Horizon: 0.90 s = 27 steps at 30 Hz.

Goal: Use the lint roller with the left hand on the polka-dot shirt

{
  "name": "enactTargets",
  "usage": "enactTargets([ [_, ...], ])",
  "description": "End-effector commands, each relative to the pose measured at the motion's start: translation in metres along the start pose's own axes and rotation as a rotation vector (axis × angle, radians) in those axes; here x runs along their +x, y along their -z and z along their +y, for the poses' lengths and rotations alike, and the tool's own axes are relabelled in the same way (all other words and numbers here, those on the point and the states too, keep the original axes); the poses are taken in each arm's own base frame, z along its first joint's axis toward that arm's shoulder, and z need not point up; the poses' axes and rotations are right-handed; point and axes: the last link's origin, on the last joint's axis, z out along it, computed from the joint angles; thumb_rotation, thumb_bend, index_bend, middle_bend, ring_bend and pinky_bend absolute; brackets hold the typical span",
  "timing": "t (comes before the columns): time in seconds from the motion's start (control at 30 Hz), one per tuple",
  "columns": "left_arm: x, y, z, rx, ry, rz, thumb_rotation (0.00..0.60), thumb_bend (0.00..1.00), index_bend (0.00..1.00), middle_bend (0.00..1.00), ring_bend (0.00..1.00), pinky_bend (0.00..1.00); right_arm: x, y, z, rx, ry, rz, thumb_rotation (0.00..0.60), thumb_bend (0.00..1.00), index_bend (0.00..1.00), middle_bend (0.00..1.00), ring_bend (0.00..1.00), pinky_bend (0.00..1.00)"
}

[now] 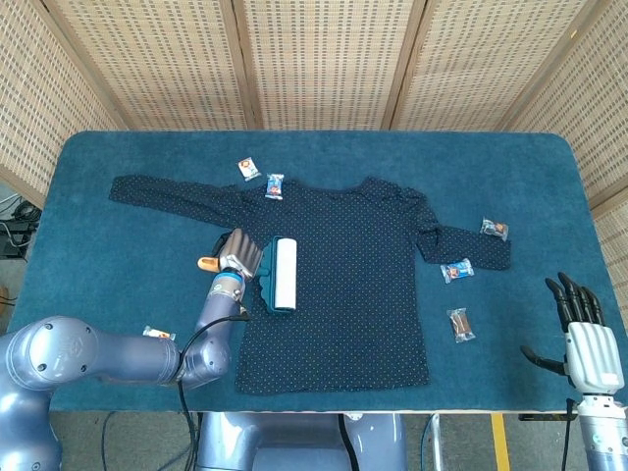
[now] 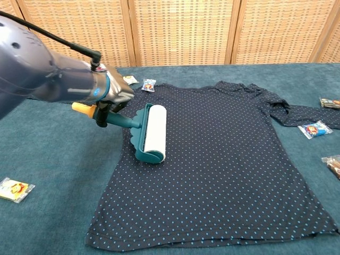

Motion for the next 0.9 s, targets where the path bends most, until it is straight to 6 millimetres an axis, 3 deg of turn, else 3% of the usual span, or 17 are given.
enactTargets([
  [0.03, 0.008, -0.003, 0.007, -0.005, -0.001, 0.004, 0.6, 0.89, 0.9, 0.9, 0.78, 0.72, 0.0, -0.001, 0.001, -0.002, -0.008, -0.003, 0.6, 0.03, 0.0, 0.0, 0.0, 0.0],
  [0.7, 0.065, -0.014, 0.052, -0.021, 0.005, 0.024, 0.6, 0.9, 0.91, 0.9, 0.78, 0.72, 0.002, -0.006, 0.011, -0.032, -0.048, -0.014, 0.6, 0.03, 0.0, 0.0, 0.0, 0.0],
  [0.9, 0.065, -0.013, 0.053, -0.013, -0.012, 0.018, 0.6, 0.9, 0.91, 0.9, 0.78, 0.72, 0.001, -0.006, 0.011, -0.032, -0.049, -0.018, 0.6, 0.03, 0.0, 0.0, 0.0, 0.0],
])
